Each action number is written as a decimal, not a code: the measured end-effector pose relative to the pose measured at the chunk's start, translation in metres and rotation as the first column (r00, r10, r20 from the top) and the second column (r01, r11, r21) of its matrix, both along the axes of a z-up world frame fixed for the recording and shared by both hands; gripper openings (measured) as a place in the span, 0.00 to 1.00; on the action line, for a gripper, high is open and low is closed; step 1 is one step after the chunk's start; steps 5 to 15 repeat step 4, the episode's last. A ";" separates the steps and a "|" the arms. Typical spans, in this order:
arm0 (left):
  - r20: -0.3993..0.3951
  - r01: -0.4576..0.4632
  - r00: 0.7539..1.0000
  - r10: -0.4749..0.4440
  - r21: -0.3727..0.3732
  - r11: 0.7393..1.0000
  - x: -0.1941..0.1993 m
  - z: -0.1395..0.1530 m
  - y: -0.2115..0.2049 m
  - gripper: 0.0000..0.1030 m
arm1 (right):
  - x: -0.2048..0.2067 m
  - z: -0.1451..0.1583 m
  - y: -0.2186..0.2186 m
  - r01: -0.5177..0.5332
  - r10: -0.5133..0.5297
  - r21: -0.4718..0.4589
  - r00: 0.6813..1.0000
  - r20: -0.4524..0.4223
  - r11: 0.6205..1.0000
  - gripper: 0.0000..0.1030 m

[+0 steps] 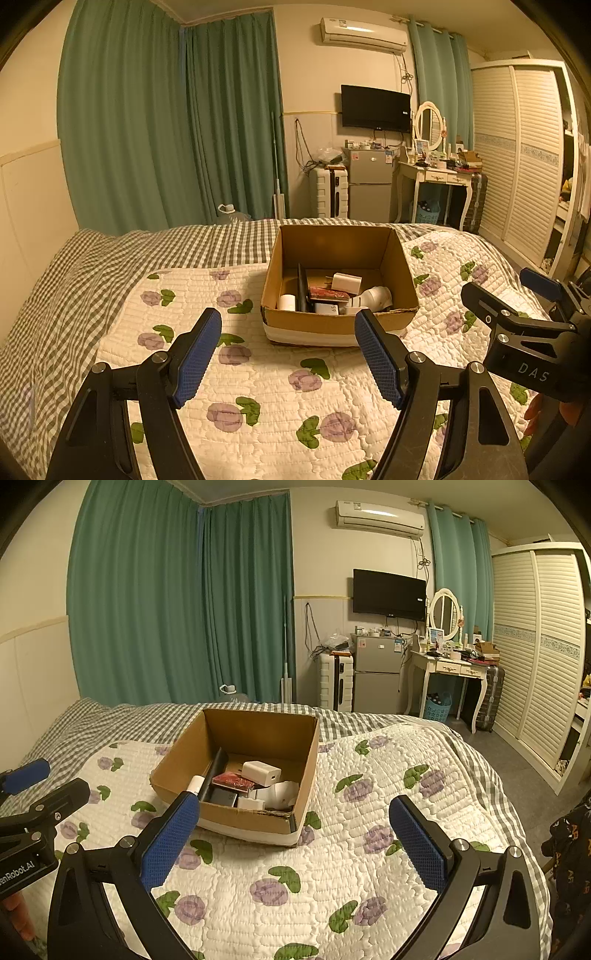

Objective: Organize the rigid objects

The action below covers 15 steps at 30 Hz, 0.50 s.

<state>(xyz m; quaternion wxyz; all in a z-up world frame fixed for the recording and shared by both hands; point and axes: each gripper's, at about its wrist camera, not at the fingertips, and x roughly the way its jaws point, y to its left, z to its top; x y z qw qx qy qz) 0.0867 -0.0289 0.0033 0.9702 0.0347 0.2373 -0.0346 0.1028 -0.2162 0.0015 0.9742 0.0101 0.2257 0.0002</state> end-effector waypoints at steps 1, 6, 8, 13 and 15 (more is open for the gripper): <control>0.000 -0.002 1.000 0.002 -0.008 1.000 0.000 -0.001 0.001 0.75 | 0.000 0.000 0.000 -0.001 0.001 0.000 1.000 0.000 1.000 1.00; -0.006 -0.004 1.000 0.004 -0.016 1.000 0.000 -0.003 0.002 0.75 | 0.000 -0.001 0.000 -0.002 0.002 0.002 1.000 -0.002 1.000 1.00; -0.006 -0.004 1.000 0.004 -0.016 1.000 0.000 -0.003 0.002 0.75 | 0.000 -0.001 0.000 -0.002 0.002 0.002 1.000 -0.002 1.000 1.00; -0.006 -0.004 1.000 0.004 -0.016 1.000 0.000 -0.003 0.002 0.75 | 0.000 -0.001 0.000 -0.002 0.002 0.002 1.000 -0.002 1.000 1.00; -0.006 -0.004 1.000 0.004 -0.016 1.000 0.000 -0.003 0.002 0.75 | 0.000 -0.001 0.000 -0.002 0.002 0.002 1.000 -0.002 1.000 1.00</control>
